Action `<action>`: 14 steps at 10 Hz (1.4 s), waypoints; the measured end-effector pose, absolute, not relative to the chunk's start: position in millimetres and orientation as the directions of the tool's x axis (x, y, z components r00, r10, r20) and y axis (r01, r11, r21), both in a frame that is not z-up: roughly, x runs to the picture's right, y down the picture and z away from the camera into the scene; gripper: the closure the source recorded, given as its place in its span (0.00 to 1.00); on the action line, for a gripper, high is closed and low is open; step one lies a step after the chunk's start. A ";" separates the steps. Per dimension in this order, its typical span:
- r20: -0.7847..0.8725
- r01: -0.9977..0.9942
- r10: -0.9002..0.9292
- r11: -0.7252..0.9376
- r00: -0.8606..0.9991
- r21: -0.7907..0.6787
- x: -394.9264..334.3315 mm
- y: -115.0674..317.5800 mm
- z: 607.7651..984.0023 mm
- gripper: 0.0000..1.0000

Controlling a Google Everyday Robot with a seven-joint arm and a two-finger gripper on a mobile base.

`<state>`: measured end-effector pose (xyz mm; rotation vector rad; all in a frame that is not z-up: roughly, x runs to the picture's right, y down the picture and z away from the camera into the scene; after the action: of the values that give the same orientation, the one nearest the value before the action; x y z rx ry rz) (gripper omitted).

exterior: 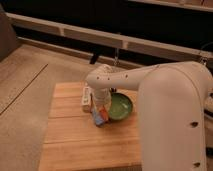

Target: Place the pepper on the white sponge

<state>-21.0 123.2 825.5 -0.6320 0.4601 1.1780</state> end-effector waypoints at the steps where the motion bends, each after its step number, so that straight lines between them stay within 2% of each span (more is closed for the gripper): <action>1: -0.637 -0.942 0.694 0.252 0.335 -0.221 -24.4 123.3 829.4 1.00; 10: -0.639 -0.914 0.654 0.290 0.405 -0.284 -45.2 119.8 845.4 0.99; 12: -0.659 -0.924 0.648 0.273 0.381 -0.266 -37.4 123.5 843.1 0.85; 13: -0.670 -0.932 0.648 0.260 0.361 -0.251 -30.4 124.8 842.0 0.73; 14: -0.677 -0.937 0.649 0.251 0.348 -0.241 -26.1 125.4 841.7 0.65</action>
<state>-26.1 125.4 841.7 -0.6902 0.4964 1.1406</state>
